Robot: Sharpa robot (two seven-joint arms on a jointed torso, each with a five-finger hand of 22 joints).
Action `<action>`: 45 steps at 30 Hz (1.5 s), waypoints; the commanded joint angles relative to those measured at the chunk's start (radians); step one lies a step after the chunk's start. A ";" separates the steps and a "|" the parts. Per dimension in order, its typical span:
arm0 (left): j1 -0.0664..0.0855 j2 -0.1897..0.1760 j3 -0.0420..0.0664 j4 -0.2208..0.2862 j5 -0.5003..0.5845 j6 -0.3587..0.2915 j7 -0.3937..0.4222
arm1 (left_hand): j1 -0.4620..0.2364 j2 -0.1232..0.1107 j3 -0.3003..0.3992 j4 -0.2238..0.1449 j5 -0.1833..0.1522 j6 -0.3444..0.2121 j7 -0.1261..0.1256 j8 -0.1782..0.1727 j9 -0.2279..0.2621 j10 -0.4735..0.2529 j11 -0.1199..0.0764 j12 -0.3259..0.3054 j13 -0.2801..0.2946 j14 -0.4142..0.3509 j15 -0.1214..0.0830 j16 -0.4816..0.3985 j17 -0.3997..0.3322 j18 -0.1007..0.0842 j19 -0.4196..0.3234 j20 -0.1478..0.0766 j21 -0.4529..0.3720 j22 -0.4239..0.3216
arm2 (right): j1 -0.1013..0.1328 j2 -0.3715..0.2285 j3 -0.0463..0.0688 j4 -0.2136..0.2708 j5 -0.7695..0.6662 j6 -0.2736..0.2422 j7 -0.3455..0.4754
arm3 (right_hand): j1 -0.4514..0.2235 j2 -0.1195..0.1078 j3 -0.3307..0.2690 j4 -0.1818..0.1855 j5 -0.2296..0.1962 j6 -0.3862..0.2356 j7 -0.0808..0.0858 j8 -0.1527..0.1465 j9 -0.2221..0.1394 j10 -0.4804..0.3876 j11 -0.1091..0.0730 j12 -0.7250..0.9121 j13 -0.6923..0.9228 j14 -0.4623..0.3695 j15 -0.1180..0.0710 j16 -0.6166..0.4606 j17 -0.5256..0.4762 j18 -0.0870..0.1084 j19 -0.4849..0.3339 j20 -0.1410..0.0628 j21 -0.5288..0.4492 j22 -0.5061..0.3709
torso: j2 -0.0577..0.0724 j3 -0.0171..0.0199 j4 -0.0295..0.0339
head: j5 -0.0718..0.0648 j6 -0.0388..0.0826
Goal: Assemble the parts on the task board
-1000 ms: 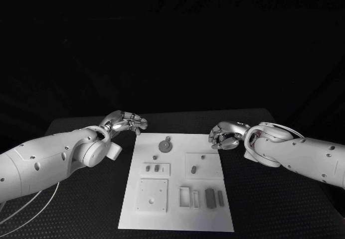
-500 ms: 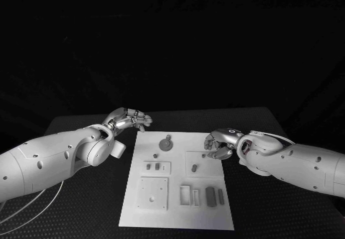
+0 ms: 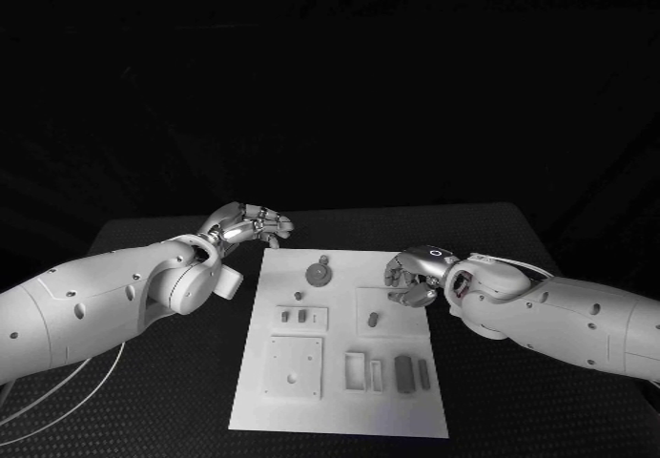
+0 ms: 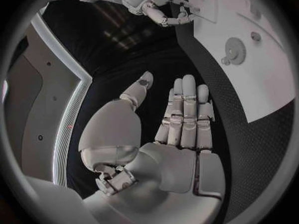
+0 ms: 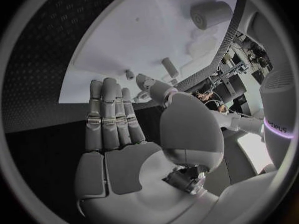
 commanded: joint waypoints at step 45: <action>0.000 0.000 0.001 -0.001 0.028 -0.003 0.023 | -0.006 0.010 -0.010 0.001 -0.002 -0.006 0.000 0.003 -0.001 -0.006 0.007 -0.001 -0.001 0.009 -0.001 -0.003 0.015 -0.004 0.005 -0.008 -0.010 0.005 | -0.039 0.038 -0.021 -0.009 -0.195 0.039 -0.083 | 0.029 0.063 0.031 -0.066 -0.031 0.088 -0.032 0.019 0.042 0.099 -0.029 -0.021 0.074 0.028 -0.032 0.056 0.034 0.015 0.042 -0.022 0.073 0.027 | -0.001 0.0005 -0.0008 | 0.007 -0.018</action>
